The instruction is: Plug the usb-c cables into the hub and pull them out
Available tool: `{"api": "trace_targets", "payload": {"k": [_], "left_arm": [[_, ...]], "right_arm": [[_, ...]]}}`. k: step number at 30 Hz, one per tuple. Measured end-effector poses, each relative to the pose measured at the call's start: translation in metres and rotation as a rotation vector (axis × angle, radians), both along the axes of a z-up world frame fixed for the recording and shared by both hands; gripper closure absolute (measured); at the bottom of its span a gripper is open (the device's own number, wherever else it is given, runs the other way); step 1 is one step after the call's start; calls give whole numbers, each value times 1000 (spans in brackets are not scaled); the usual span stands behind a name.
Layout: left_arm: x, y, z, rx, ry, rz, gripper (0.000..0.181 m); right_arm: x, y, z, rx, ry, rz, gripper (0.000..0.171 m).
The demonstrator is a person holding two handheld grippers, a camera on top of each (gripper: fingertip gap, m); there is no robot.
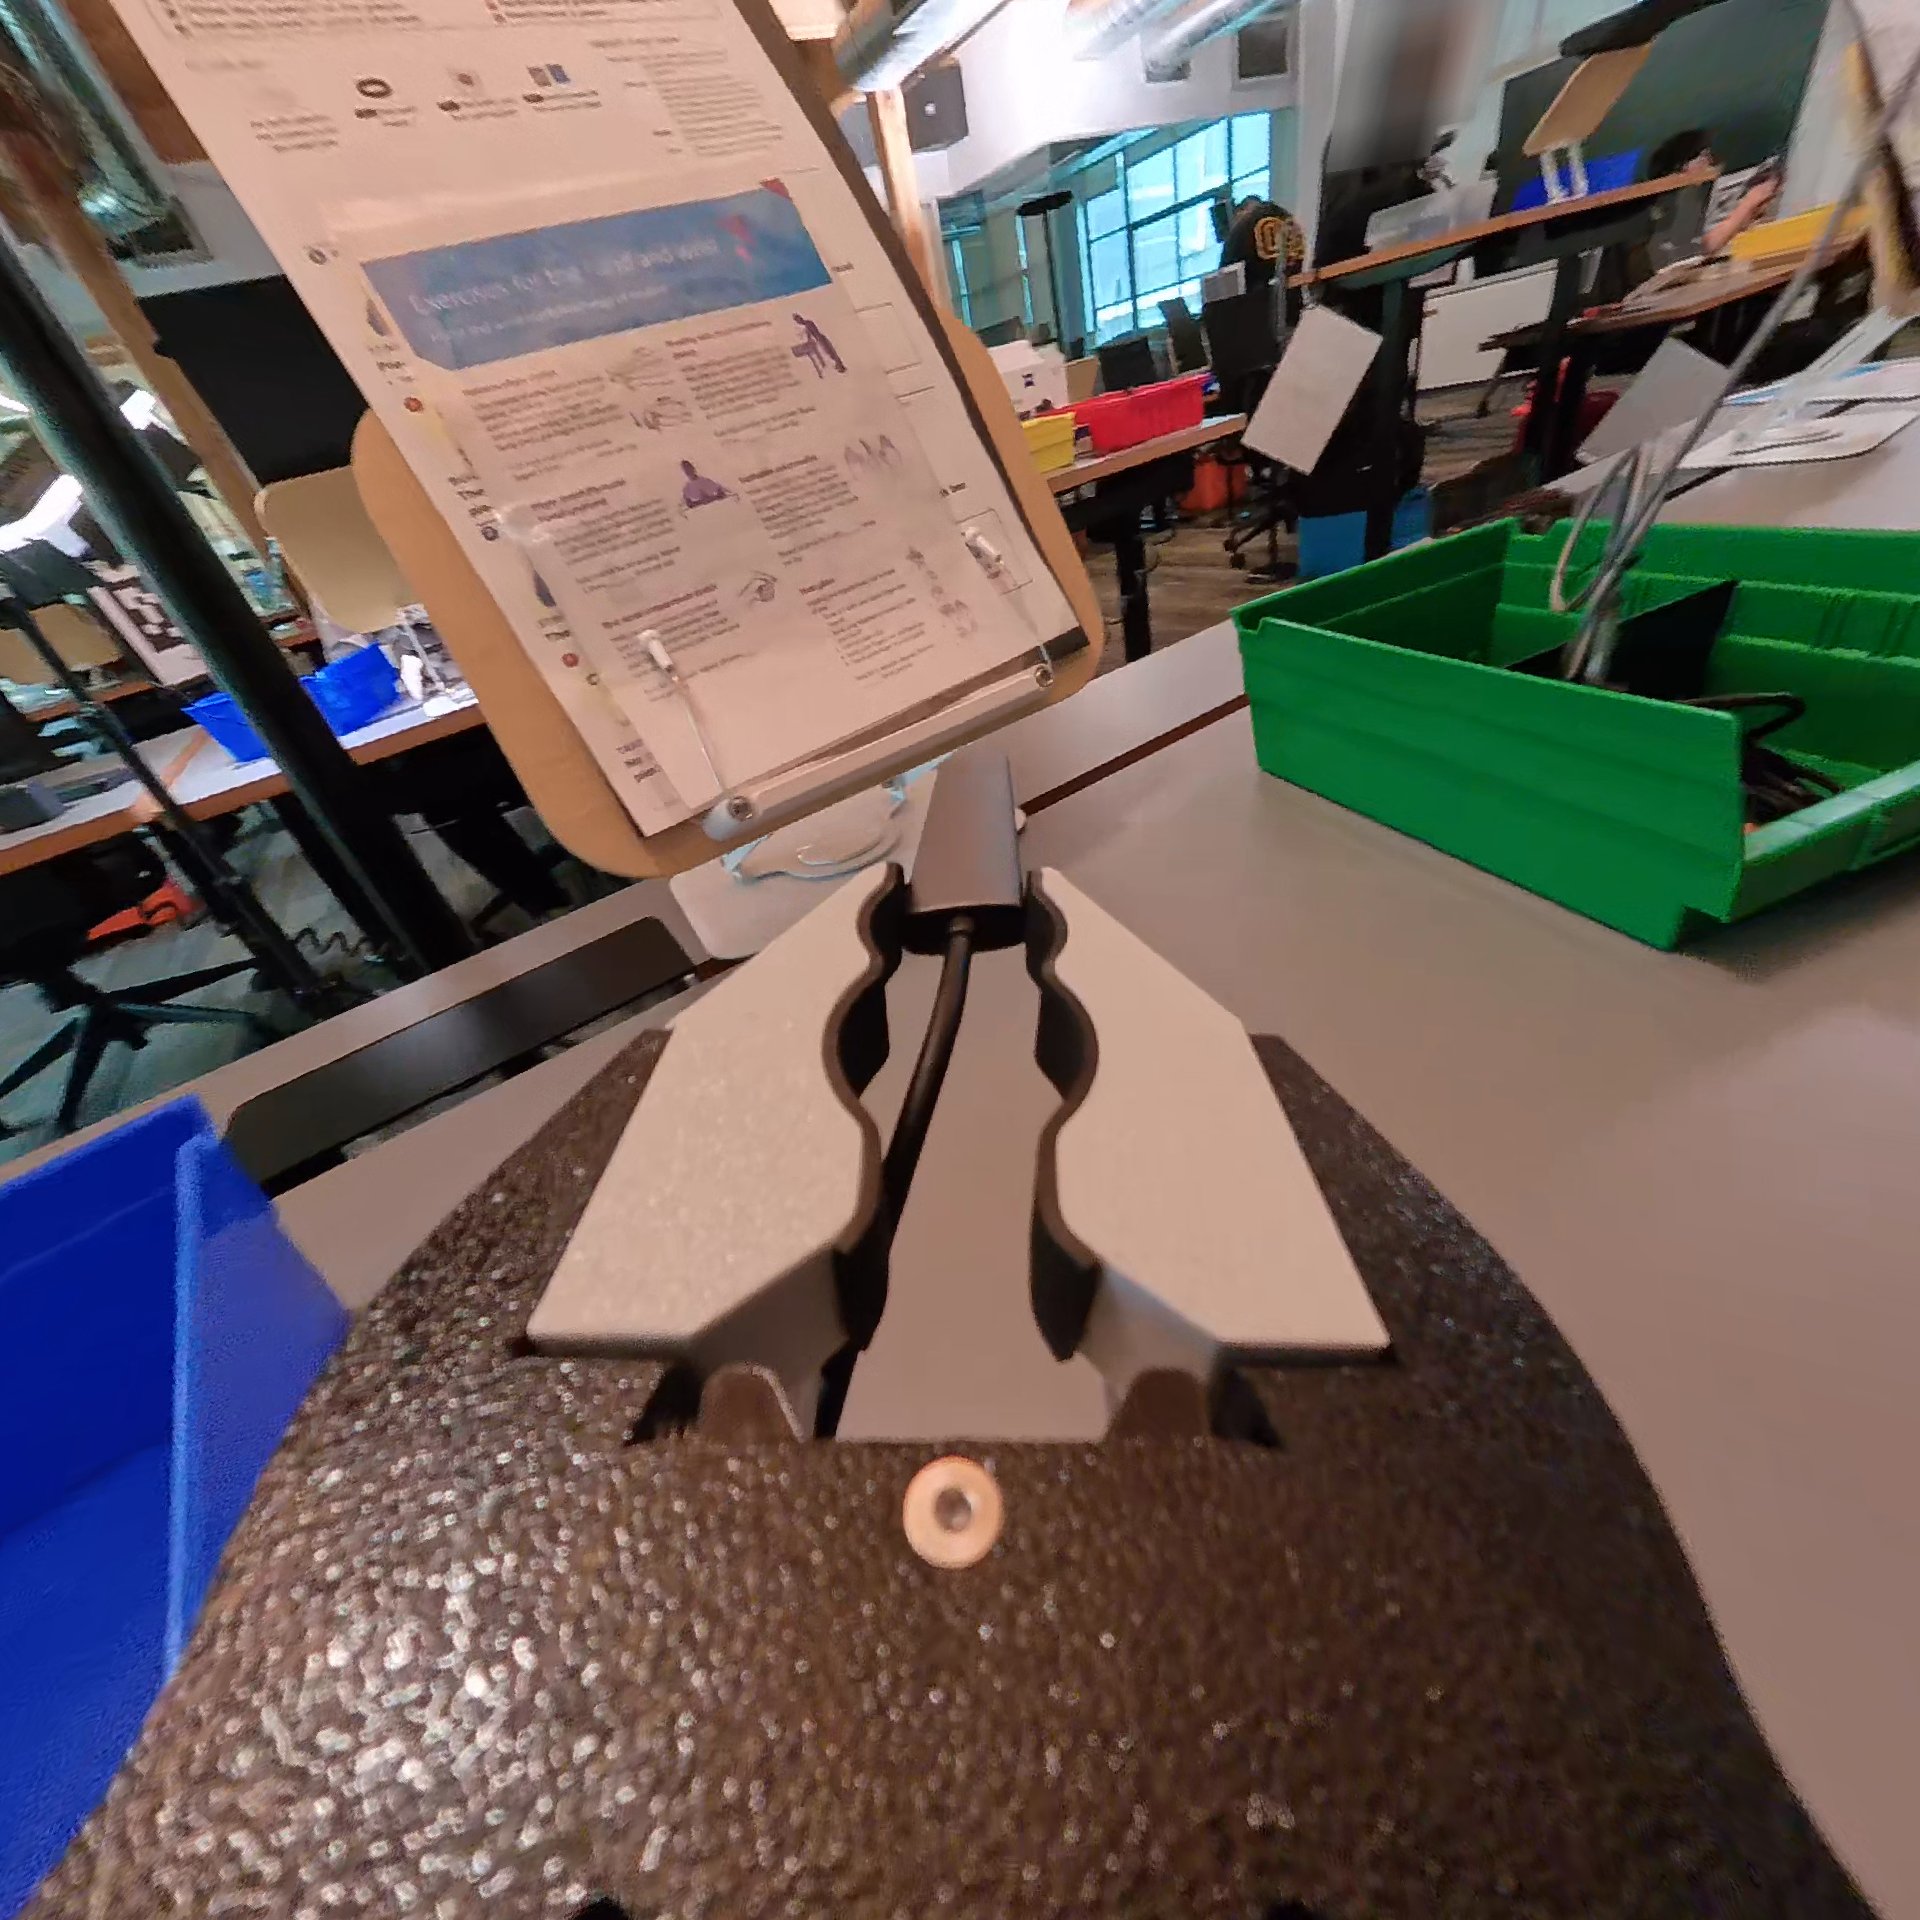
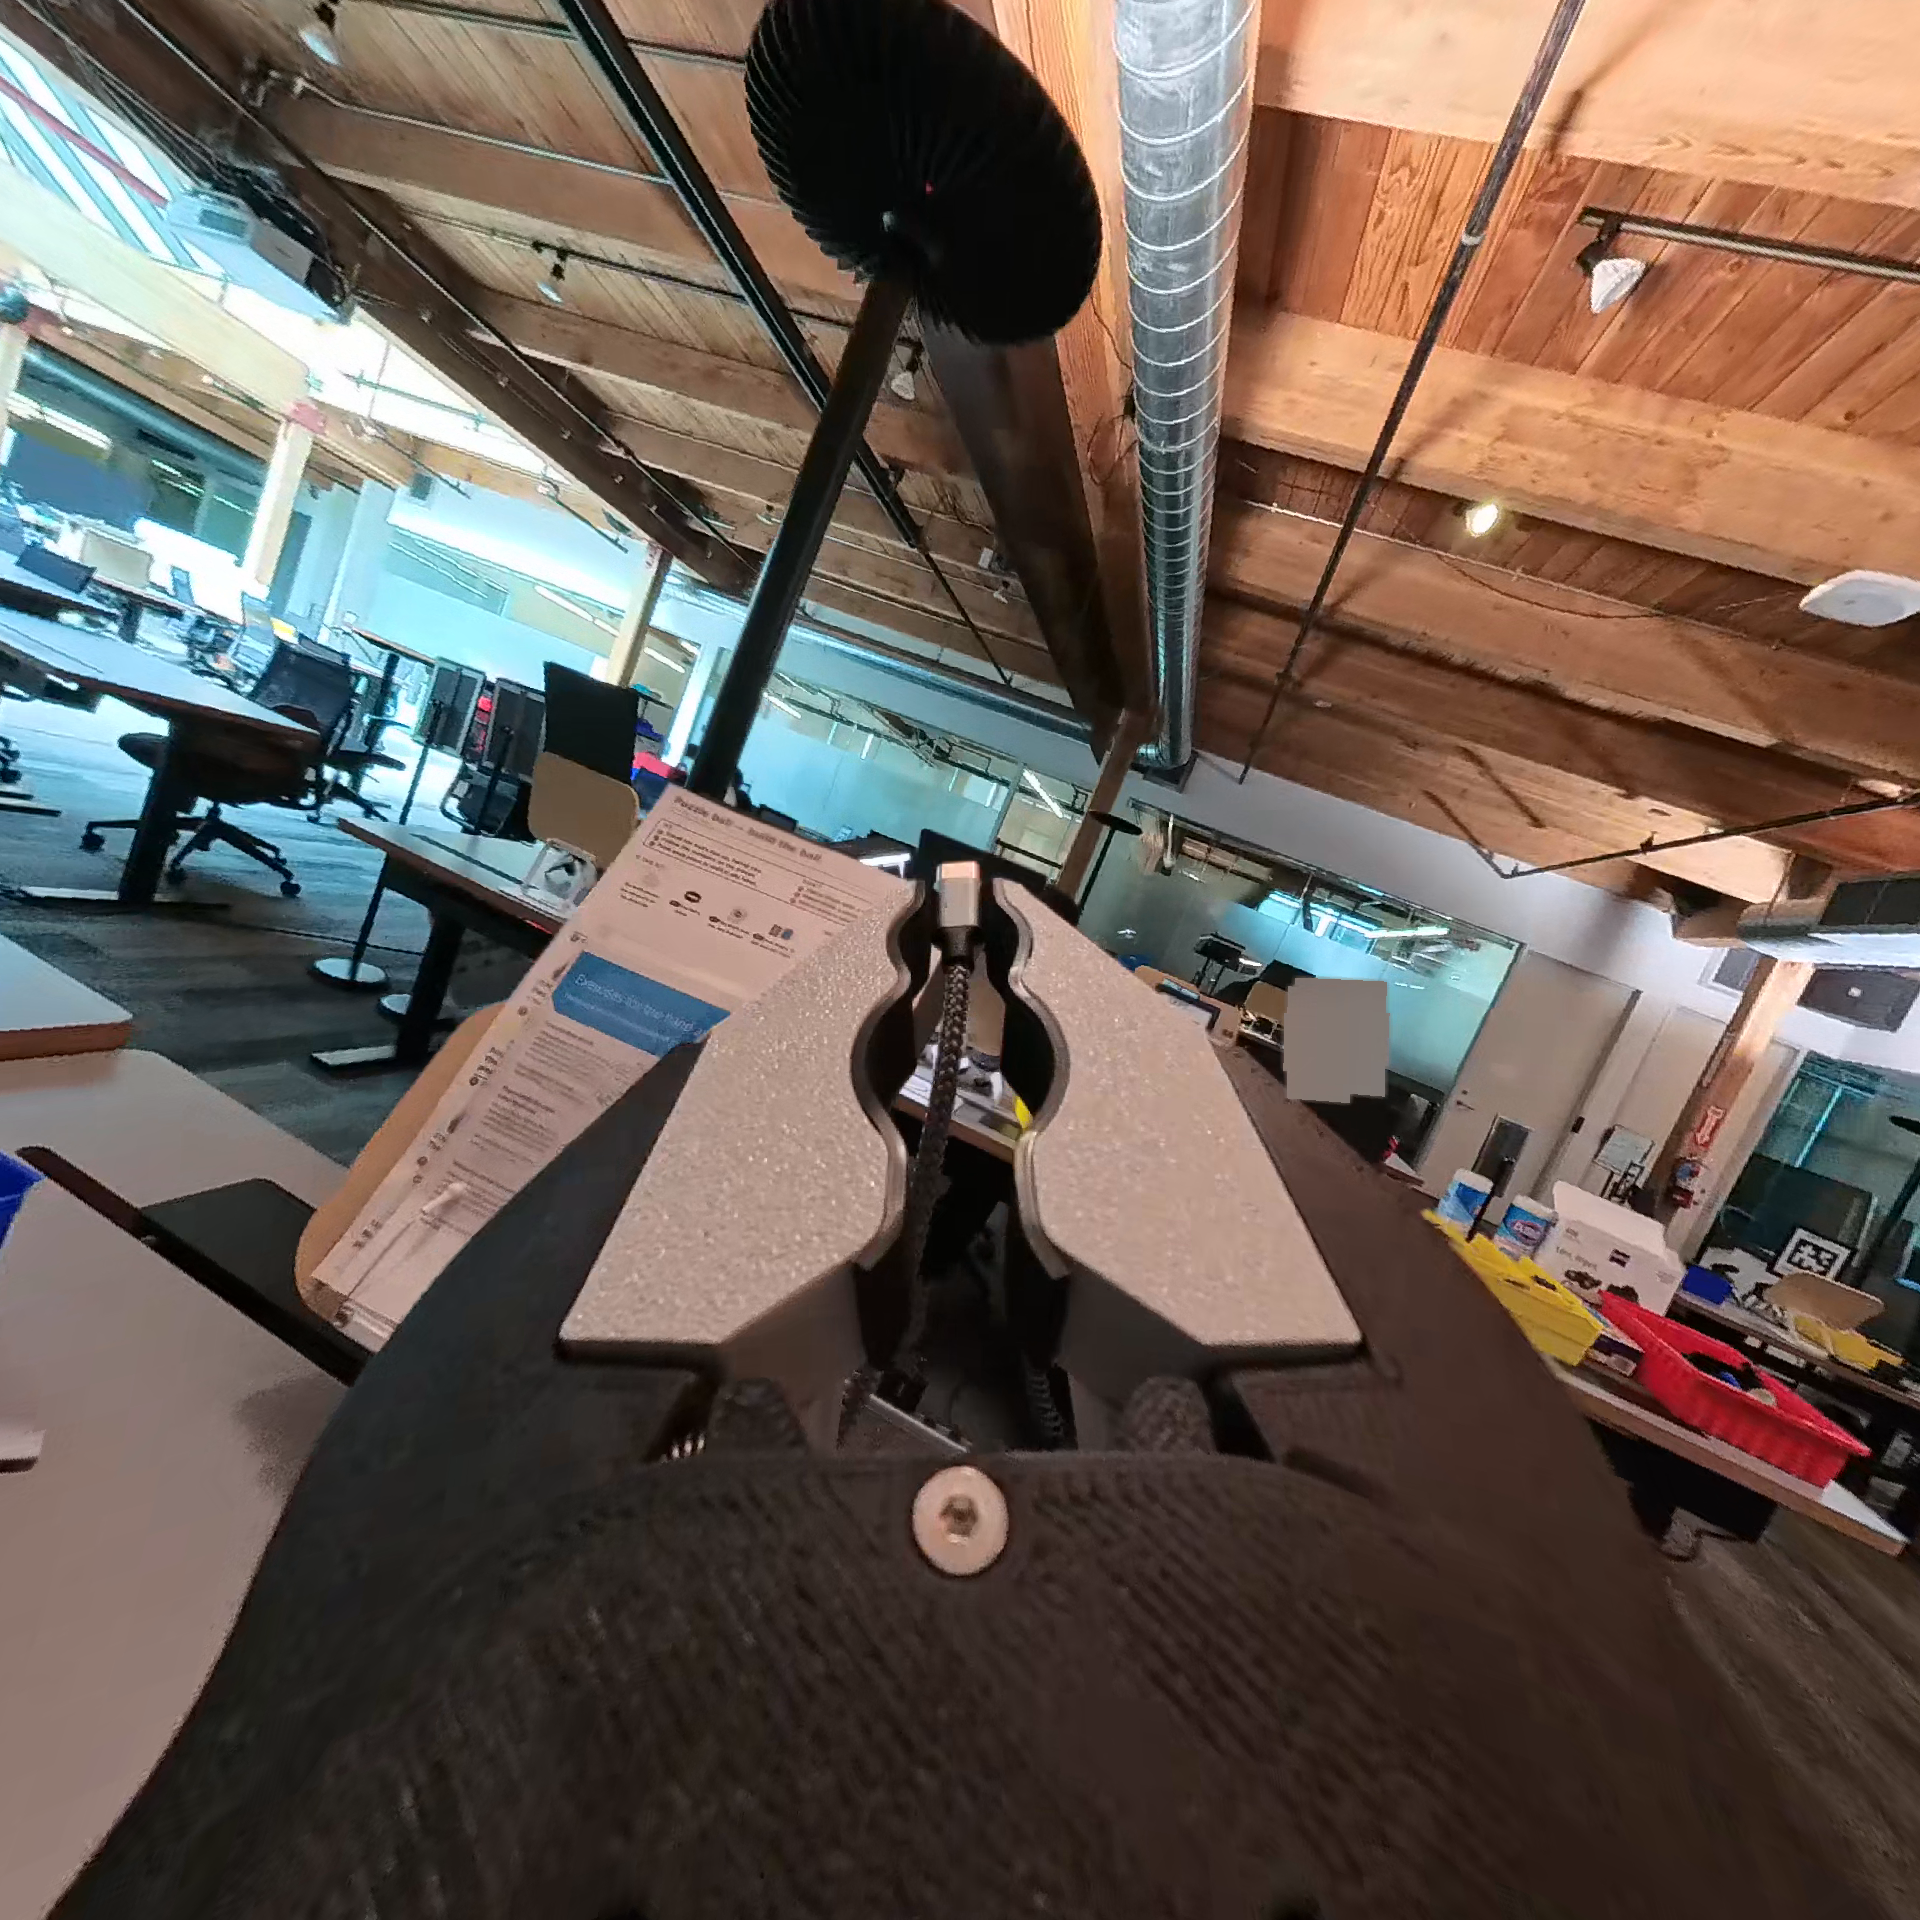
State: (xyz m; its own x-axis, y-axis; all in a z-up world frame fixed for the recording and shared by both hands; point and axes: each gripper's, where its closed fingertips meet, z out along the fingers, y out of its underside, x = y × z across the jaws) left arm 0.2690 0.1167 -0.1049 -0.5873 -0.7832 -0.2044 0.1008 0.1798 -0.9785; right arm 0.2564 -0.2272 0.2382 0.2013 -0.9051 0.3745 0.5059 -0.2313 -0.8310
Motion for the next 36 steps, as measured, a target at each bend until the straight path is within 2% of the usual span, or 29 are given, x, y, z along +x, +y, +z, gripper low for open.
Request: {"api": "trace_targets", "payload": {"k": [1,6,9,14,17,20,21,22,23,25,28,30,32,34,36], "left_arm": [[6,-4,1,-11,7,-20,160],[29,-16,9,-74,68,-90,161],[32,-17,14,-79,69,-99,161],[24,-20,12,-53,71,-117,161],[13,-26,11,-43,79,-144,161],[-4,-31,8,-27,87,-160,160],[-11,-32,6,-20,89,-163,160],[-19,-34,4,-11,90,-169,160],[-26,-36,2,-1,90,-171,160],[-43,-37,-4,9,96,-160,160],[-76,-37,0,11,67,-163,161],[-97,-36,8,25,41,-183,161],[-119,-38,19,43,-6,-244,160],[-145,-44,31,57,-60,-368,160],[-168,-49,43,64,-112,-482,160]], "right_arm": [[5,-3,-6,16,6,12,163],[19,-16,-41,109,127,90,163],[32,-15,-87,80,254,92,163],[43,6,-228,-175,617,98,163],[46,2,-324,-326,843,30,163],[34,-4,-406,-513,1080,39,162],[29,-10,-426,-562,1155,23,159],[32,-19,-436,-598,1153,-39,147],[37,-30,-438,-627,1115,-120,129],[40,-45,-421,-622,1022,-248,113],[25,-36,-365,-459,856,-238,93],[1,-4,-334,-338,785,-64,87],[-38,58,-313,-264,720,277,84],[-90,125,-301,-293,624,621,84],[-125,174,-300,-336,556,811,85]]}}
